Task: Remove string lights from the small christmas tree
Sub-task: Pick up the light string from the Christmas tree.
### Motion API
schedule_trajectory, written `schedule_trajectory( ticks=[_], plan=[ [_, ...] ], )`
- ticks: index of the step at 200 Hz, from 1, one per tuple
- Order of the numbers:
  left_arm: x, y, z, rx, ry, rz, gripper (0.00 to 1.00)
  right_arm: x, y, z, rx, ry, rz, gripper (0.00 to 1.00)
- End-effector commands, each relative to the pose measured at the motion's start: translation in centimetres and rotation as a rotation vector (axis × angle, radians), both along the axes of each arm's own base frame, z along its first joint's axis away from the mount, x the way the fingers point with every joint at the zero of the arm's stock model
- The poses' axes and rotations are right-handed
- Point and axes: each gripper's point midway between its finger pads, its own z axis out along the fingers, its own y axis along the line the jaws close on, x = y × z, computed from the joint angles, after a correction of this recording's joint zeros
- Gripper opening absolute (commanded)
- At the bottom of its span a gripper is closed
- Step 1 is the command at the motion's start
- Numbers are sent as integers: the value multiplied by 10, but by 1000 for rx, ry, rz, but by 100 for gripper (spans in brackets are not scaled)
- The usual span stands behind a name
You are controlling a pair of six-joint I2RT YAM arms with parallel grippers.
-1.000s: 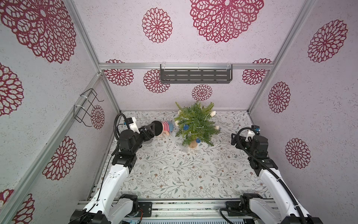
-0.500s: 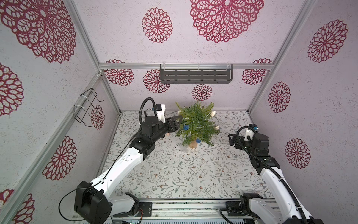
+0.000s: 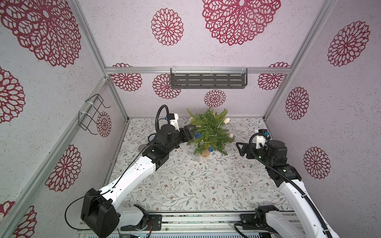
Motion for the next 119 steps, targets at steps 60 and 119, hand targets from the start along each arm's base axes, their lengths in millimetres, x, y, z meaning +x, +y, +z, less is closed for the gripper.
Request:
schedule_trajectory(
  ticks=[60, 119],
  plan=[
    [-14, -9, 25, -45, 49, 13, 55, -38, 45, 39, 109, -81, 272, 90],
    [-6, -18, 12, -17, 99, 11, 52, -38, 44, 37, 105, -81, 262, 90]
  ],
)
